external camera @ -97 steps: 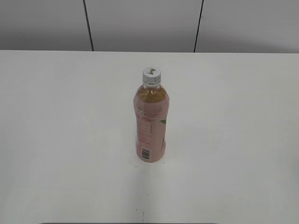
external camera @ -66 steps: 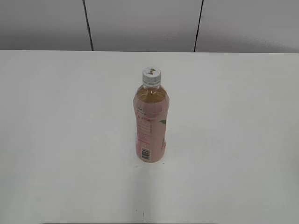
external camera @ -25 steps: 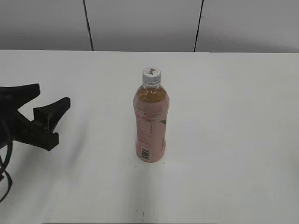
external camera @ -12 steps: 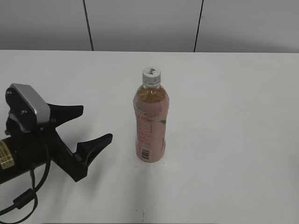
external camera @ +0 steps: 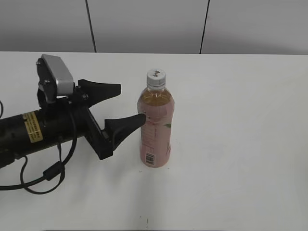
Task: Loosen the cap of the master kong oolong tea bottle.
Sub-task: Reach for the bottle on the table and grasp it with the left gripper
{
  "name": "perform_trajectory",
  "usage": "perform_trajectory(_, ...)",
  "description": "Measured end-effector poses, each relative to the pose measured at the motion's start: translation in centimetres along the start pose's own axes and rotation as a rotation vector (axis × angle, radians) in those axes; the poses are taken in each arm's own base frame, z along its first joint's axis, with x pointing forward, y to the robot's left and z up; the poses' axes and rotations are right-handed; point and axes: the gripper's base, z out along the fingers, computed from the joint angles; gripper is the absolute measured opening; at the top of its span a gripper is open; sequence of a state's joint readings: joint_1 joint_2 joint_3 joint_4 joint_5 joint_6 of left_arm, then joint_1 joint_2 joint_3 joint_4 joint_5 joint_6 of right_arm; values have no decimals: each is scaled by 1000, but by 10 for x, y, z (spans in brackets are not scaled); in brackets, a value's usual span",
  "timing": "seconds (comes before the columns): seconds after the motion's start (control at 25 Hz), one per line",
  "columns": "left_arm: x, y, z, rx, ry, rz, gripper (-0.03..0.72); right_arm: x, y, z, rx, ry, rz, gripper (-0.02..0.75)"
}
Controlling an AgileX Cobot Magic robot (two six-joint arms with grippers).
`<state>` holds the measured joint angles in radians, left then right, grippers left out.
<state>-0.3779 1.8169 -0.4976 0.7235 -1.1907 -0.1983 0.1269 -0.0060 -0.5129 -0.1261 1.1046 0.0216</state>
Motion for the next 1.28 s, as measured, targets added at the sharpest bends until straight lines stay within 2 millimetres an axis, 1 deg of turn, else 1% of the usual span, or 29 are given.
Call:
perform_trajectory(0.08, 2, 2, 7, 31, 2, 1, 595, 0, 0, 0, 0, 0, 0, 578)
perform_trajectory(0.16, 9, 1, 11, 72, 19, -10, 594, 0, 0, 0, 0, 0, 0, 578)
perform_trajectory(0.28, 21, -2, 14, 110, 53, -32, 591, 0, 0, 0, 0, 0, 0, 578)
perform_trajectory(0.44, 32, -9, 20, 140, 82, -58, 591, 0, 0, 0, 0, 0, 0, 578)
perform_trajectory(0.6, 32, -11, 30, 134, 66, -62, 591, 0, 0, 0, 0, 0, 0, 578)
perform_trajectory(0.76, 29, -5, 45, 128, 38, -49, 591, 0, 0, 0, 0, 0, 0, 578)
perform_trajectory(0.88, 32, 0, 55, 130, 28, -43, 585, 0, 0, 0, 0, 0, 0, 578)
perform_trajectory(0.96, 34, 2, 59, 128, 26, -43, 557, 0, 0, 0, 0, 0, 0, 578)
perform_trajectory(1.0, 35, 2, 60, 126, 25, -46, 524, 0, 0, 0, 0, 0, 0, 578)
perform_trajectory(1.12, 35, 2, 60, 129, 22, -46, 384, 0, 0, 0, 0, 0, 0, 578)
perform_trajectory(1.28, 34, 0, 60, 143, 26, -37, 389, 0, 0, 0, 0, 0, 0, 578)
